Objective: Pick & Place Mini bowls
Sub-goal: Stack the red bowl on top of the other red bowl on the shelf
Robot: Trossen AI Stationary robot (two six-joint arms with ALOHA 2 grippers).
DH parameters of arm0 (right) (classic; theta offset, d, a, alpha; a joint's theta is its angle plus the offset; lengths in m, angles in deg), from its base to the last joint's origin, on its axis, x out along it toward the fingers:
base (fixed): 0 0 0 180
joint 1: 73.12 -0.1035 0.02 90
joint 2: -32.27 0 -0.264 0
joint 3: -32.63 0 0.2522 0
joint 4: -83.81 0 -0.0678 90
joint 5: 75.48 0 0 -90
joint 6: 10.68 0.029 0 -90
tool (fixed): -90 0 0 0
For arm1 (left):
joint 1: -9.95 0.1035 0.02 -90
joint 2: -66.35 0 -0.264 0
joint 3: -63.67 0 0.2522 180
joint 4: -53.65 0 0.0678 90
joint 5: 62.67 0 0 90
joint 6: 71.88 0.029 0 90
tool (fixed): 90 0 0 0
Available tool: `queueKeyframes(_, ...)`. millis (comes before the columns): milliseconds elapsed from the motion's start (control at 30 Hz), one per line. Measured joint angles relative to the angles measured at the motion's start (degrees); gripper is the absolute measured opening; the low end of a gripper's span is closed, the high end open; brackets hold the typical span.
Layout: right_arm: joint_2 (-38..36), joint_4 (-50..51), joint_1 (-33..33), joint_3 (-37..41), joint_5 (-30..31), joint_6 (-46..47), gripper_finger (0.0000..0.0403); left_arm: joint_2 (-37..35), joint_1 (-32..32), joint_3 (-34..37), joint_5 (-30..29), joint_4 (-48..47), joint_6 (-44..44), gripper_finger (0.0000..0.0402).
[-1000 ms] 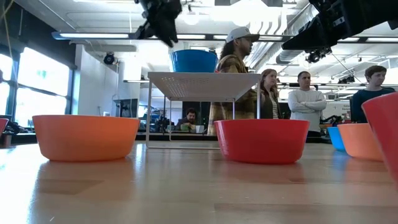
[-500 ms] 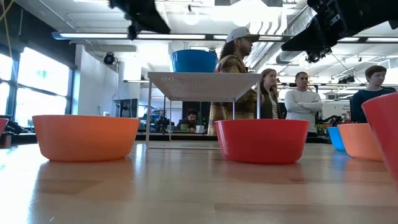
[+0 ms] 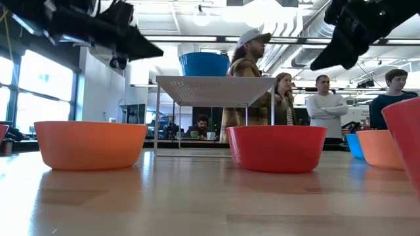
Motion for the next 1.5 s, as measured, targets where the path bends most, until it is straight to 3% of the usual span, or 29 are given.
queueKeyframes(133,2.4,8.0,-2.7,-2.9,-3.3,3.9,0.01,1.4,0.0,4.9,-1.2,10.1,2.6,0.0002)
queueKeyframes(367,12.0,19.8,-11.6,-9.3,-3.9,10.5,0.0164,1.6,0.0,8.3,-4.7,14.2,4.8,0.0002)
queueKeyframes(667,26.8,28.0,-24.2,-17.4,-4.3,24.4,0.0196,1.5,0.0,8.3,-4.5,14.4,5.7,0.0002)
queueKeyframes(867,35.9,26.3,-30.1,-22.4,-2.4,31.5,0.0204,1.5,0.0,8.3,-4.5,13.1,5.7,0.0002)
queueKeyframes(1000,42.6,23.0,-31.4,-25.7,-0.9,24.8,0.0204,1.5,0.0,8.3,-4.4,12.4,5.5,0.0002)
queueKeyframes(1233,53.0,17.5,-29.8,-30.3,-1.2,0.0,0.0204,1.6,0.0,8.3,-3.8,11.8,5.4,0.0002)
queueKeyframes(1500,59.9,14.0,-27.2,-32.9,-4.1,-18.4,0.0185,1.6,0.0,8.3,-2.8,11.5,5.4,0.0002)
